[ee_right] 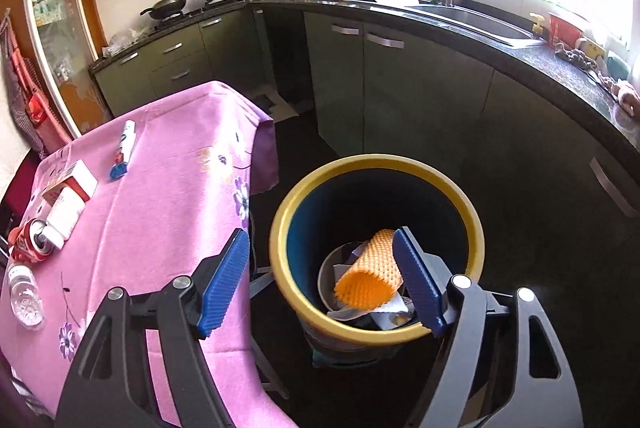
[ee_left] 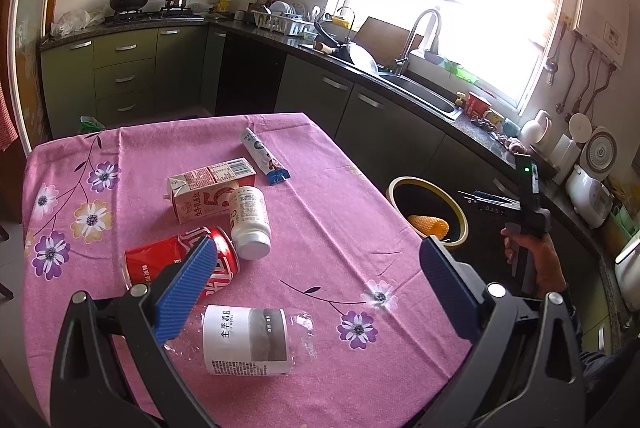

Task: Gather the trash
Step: 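Carry the foam sleeve over the bin and open the right gripper, then grasp the red-and-white milk carton with the left gripper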

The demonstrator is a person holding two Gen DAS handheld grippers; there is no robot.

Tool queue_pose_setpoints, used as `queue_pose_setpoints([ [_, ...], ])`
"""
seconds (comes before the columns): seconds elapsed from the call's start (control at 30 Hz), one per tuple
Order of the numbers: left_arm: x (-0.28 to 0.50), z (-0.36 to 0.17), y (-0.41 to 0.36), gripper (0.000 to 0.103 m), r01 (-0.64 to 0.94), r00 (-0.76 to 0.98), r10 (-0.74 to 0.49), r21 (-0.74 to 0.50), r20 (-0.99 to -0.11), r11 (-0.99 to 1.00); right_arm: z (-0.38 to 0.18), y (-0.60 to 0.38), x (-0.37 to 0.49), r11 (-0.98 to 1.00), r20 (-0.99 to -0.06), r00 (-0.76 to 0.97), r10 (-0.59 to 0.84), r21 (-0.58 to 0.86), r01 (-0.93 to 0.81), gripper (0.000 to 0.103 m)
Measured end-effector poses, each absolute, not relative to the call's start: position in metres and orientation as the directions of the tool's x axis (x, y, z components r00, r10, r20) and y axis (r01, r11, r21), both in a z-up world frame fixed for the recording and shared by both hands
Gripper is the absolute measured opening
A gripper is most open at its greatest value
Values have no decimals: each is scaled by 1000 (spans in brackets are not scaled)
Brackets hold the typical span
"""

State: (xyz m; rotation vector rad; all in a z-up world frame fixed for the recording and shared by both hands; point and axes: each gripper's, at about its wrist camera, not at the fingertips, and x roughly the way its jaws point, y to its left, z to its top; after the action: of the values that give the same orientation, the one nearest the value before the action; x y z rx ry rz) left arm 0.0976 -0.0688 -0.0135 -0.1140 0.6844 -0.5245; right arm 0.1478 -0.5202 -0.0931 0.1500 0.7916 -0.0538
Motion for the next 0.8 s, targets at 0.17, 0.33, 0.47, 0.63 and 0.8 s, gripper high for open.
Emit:
queue_pose_setpoints([
  [0.17, 112, -16, -67, 97, 448, 626, -493, -239, -604, 861, -96, -491, 140, 993, -714, 697, 62, 116, 32, 74],
  [0.33, 147, -14, -60, 97, 516, 570, -529, -227, -628, 826, -100, -474, 144, 994, -719, 691, 80, 113, 3, 74],
  [0.47, 182, -18, -51, 97, 583, 509, -578, -238, -638, 777, -103, -462, 147, 994, -726, 682, 87, 105, -15, 74],
  [0.63, 232, -30, -46, 97, 672, 441, -568, -163, -695, 722, -109, -452, 153, 995, -742, 664, 89, 93, -28, 74],
  [0.8, 285, -52, -45, 97, 706, 380, -484, -91, -788, 702, -110, -440, 159, 996, -751, 655, 84, 83, -32, 74],
])
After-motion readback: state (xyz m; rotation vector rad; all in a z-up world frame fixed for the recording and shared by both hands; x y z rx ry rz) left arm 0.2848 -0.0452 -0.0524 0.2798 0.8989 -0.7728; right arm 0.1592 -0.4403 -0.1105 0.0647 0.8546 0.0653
